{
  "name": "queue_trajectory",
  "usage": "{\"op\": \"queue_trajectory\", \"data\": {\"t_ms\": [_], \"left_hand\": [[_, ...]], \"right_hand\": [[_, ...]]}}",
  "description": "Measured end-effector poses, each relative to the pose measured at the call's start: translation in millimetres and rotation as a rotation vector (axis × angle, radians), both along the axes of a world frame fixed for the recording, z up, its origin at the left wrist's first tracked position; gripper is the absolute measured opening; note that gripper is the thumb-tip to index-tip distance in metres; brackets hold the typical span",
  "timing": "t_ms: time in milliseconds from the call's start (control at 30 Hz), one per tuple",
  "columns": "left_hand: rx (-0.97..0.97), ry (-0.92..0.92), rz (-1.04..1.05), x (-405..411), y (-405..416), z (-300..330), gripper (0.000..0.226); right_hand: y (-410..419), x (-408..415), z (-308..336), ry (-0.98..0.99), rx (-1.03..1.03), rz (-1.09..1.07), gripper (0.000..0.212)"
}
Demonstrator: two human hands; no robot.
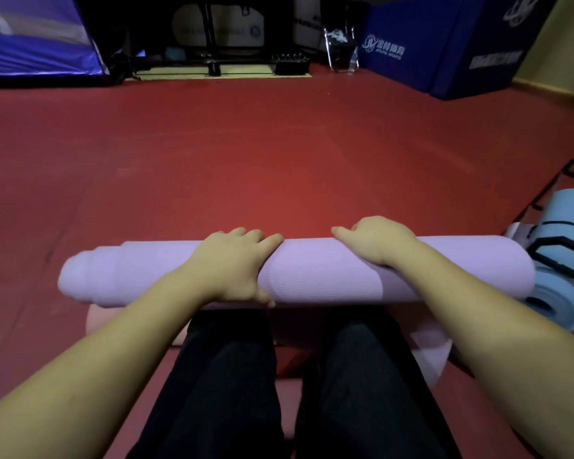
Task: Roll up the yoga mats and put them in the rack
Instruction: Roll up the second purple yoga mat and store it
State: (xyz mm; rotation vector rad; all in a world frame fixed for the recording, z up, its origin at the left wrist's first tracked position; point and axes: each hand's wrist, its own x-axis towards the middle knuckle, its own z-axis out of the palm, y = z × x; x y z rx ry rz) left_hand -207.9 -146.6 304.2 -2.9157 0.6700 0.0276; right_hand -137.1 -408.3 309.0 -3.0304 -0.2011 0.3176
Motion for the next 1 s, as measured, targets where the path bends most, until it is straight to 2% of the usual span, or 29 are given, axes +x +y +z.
{"op": "queue_trajectory", "data": {"t_ms": [133,233,300,400,500,567,633,700,767,800,867,933,1000], "left_hand": [[0.016,-0.024,0.009,-0.8,-0.5,11.5,0.103],[-0.016,0.06,0.011,0.0,3.0,12.9,0.101],[-0.06,0.235,0.017,-1.5,2.8,5.8,0.096],[-0.201,0.595,0.073,6.1,2.3,-13.1,0.082],[-0.269,0.786,0.131,25.9,3.9,-20.4,0.085],[-0.296,0.839,0.142,32.3,6.7,-20.9,0.088],[-0.267,0.696,0.088,28.1,10.5,-20.1,0.091],[-0.269,0.435,0.014,13.3,10.5,-19.7,0.084],[-0.277,0.263,-0.041,-7.8,4.0,-28.0,0.078],[-0.213,0.181,-0.049,-17.4,0.0,-36.1,0.084],[-0.001,0.015,-0.027,-28.0,-7.4,-57.7,0.111],[0.074,-0.05,0.017,-27.1,-9.4,-69.6,0.129],[0.066,-0.026,0.036,-17.4,-7.8,-68.3,0.127]], "right_hand": [[-0.2,-1.5,9.1,-0.026,0.016,0.009,0.075],[2.1,-3.5,15.3,0.074,0.009,0.013,0.073],[6.1,-9.8,7.1,0.232,-0.009,0.026,0.068],[9.9,-15.8,-21.0,0.462,-0.018,0.089,0.054],[12.6,-4.4,-34.6,0.534,-0.006,0.147,0.044],[15.1,4.5,-35.7,0.573,-0.006,0.18,0.042],[15.4,13.1,-41.4,0.604,-0.011,0.217,0.036],[15.3,20.0,-45.1,0.619,-0.007,0.229,0.029],[17.6,24.2,-43.2,0.659,0.004,0.219,0.024],[19.2,26.7,-43.0,0.677,0.004,0.206,0.024],[21.4,31.9,-43.8,0.66,-0.019,0.179,0.03],[24.1,33.0,-44.8,0.502,-0.067,0.162,0.037],[21.7,36.7,-48.4,0.265,-0.028,0.1,0.046]]}}
